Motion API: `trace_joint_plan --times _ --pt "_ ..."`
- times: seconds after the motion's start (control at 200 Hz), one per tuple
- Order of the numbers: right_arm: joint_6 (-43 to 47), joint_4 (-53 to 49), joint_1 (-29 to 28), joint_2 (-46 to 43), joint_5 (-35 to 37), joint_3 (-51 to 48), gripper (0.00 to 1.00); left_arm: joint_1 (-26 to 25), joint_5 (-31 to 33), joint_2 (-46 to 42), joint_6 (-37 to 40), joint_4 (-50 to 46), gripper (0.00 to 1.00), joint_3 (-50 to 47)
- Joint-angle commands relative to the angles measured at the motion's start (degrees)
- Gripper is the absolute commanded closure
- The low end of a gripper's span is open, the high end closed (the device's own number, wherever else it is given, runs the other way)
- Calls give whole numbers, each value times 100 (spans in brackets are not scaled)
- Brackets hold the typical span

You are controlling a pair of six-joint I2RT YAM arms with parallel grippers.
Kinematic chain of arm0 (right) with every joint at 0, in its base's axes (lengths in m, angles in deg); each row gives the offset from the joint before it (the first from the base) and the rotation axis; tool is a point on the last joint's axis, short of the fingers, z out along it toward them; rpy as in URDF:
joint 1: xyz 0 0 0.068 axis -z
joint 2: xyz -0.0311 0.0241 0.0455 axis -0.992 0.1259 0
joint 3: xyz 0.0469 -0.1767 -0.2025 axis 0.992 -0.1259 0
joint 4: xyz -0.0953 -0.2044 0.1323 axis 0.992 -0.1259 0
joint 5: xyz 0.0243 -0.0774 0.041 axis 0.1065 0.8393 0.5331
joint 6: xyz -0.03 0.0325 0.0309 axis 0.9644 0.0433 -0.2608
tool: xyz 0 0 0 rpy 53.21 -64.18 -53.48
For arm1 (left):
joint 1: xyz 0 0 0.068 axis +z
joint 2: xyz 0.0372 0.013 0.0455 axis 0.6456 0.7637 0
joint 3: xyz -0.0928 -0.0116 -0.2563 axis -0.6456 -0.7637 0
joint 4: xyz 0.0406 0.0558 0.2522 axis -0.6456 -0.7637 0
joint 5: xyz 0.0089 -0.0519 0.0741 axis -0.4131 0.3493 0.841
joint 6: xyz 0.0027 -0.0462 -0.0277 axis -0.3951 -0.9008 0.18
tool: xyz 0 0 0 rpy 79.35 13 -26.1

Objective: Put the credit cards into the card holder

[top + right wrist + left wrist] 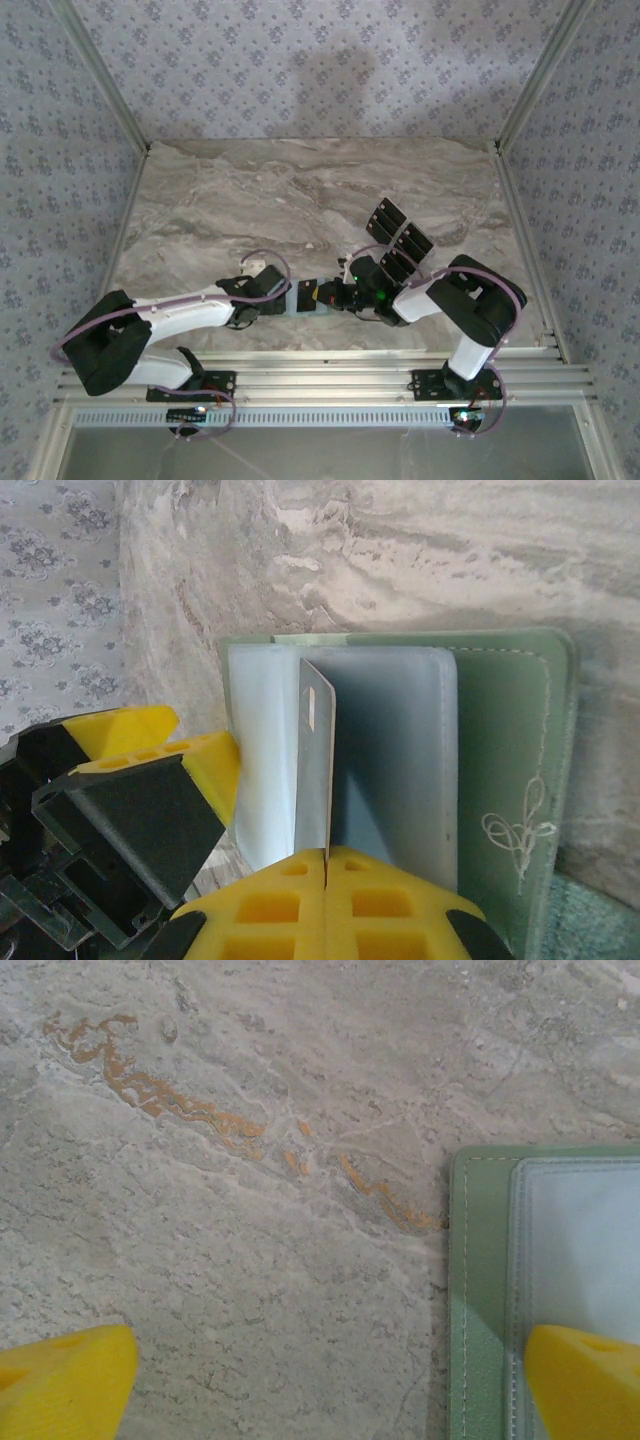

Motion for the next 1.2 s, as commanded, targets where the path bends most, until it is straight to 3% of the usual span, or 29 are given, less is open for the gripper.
trace_joint_plan --times 0.0,1.194 --pt "78 139 64 184 -199 -100 100 -43 75 160 0 -294 0 -153" --pt "68 296 71 809 -622 383 100 -39 52 239 11 -250 0 -145"
